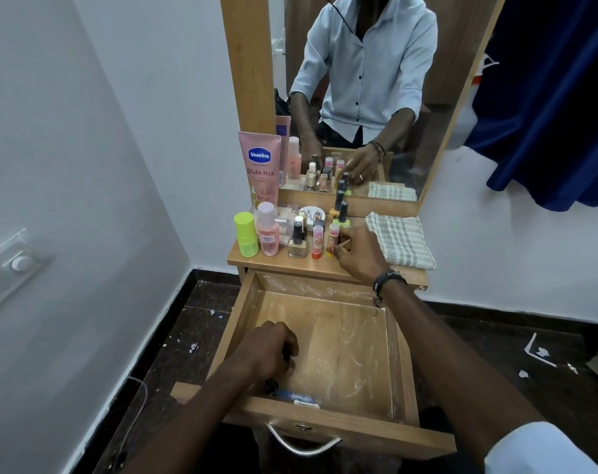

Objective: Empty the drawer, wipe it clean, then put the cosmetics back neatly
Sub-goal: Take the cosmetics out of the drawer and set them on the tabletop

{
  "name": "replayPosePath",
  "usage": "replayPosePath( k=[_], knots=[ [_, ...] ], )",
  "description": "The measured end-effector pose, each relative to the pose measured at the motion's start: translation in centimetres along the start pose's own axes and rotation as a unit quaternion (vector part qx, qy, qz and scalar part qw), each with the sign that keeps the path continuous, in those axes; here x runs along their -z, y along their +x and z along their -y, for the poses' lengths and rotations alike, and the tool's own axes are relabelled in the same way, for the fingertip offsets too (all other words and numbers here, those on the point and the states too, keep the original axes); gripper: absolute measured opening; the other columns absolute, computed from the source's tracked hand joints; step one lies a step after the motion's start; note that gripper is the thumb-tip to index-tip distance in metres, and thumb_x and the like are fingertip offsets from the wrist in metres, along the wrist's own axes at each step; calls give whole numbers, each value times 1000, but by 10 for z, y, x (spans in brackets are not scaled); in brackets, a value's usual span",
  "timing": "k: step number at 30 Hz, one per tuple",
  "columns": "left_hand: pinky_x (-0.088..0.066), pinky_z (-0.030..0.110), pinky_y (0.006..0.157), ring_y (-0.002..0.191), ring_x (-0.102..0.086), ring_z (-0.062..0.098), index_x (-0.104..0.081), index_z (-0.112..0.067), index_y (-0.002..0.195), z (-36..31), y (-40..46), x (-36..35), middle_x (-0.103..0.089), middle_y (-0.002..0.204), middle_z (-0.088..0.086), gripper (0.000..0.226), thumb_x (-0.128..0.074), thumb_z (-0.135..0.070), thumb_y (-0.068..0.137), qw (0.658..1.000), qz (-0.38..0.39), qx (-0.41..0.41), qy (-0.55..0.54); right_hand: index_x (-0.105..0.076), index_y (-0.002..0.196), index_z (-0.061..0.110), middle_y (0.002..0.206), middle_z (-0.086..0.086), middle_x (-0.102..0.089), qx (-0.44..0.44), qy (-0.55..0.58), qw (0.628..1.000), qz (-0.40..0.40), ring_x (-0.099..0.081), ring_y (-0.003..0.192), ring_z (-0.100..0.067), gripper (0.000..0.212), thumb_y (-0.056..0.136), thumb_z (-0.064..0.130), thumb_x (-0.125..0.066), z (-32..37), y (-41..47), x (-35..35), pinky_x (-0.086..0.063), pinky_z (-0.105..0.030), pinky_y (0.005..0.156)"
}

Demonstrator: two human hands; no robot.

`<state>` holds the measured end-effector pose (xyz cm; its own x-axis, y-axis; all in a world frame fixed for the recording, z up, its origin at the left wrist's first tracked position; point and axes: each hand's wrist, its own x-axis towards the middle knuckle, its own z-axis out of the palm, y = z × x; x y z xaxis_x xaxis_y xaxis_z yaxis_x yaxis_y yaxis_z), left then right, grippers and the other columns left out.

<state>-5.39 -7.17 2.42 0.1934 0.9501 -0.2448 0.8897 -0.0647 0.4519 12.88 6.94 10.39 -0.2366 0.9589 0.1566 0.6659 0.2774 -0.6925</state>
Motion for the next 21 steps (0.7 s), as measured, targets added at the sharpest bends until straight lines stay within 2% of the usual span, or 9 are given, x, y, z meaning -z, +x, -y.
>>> replayPosePath(
  k=[3,7,12,14,16,17,18,19,21],
  knots=[
    [-57,30,81,89,-64,9,-73,-25,96,1,0,-4,-68,101,-4,24,-78,-19,74,1000,-6,4,-5,-74,105,14,99,1,-72,-2,5,1000,4,-59,83,-6,17,88,11,-72,-1,-3,0,-48,-24,76],
    [-57,27,77,84,-65,6,-74,-24,89,3,1,-3,-70,93,-6,22,-82,-20,69,1000,-11,14,-22,-74,104,11,97,0,-72,0,1,1000,7,-60,83,-8,17,88,9,-72,1,-5,0,-53,-27,78],
    [-54,18,70,75,-67,3,-74,-18,85,3,-1,5,-74,83,-6,19,-75,-2,73,996,-28,1,-87,-70,113,10,102,-1,-71,-35,1,999,21,-62,86,-11,32,82,13,-79,-2,-6,7,-54,-29,81],
    [-57,23,72,74,-70,5,-72,-16,82,7,-2,7,-74,79,-3,21,-72,4,75,987,-45,-1,-152,-70,106,11,95,2,-69,-45,-11,998,-40,-62,85,-11,27,82,16,-79,-5,-10,11,-52,-27,77],
    [-60,33,74,75,-72,12,-70,-12,84,11,-1,10,-74,78,2,21,-73,7,75,972,-85,5,-217,-72,94,12,84,5,-69,-22,-7,989,-143,-60,74,-6,10,85,18,-76,-6,-20,15,-47,-22,68],
    [-60,37,74,76,-73,17,-69,-10,86,10,-1,11,-74,78,6,22,-73,9,75,962,-107,8,-252,-72,89,14,80,7,-67,-2,4,984,-175,-57,69,-1,6,87,19,-74,-5,-27,16,-43,-18,64],
    [-60,37,72,76,-73,21,-68,-8,89,7,0,13,-74,79,10,24,-72,11,75,949,-126,11,-289,-72,87,15,77,10,-65,16,12,984,-175,-56,66,2,5,87,19,-74,-3,-34,17,-41,-15,62],
    [-59,35,68,75,-72,23,-67,-7,91,1,1,16,-73,80,13,25,-72,11,75,937,-143,15,-318,-72,86,16,75,12,-63,29,15,990,-140,-56,67,3,5,88,20,-73,-1,-40,17,-41,-13,61],
    [-57,31,62,73,-70,20,-67,-10,94,-12,3,21,-72,80,11,27,-74,8,75,916,-177,24,-358,-71,86,17,77,12,-65,39,3,999,11,-60,71,2,5,86,20,-75,4,-51,16,-52,-18,65]
  ],
)
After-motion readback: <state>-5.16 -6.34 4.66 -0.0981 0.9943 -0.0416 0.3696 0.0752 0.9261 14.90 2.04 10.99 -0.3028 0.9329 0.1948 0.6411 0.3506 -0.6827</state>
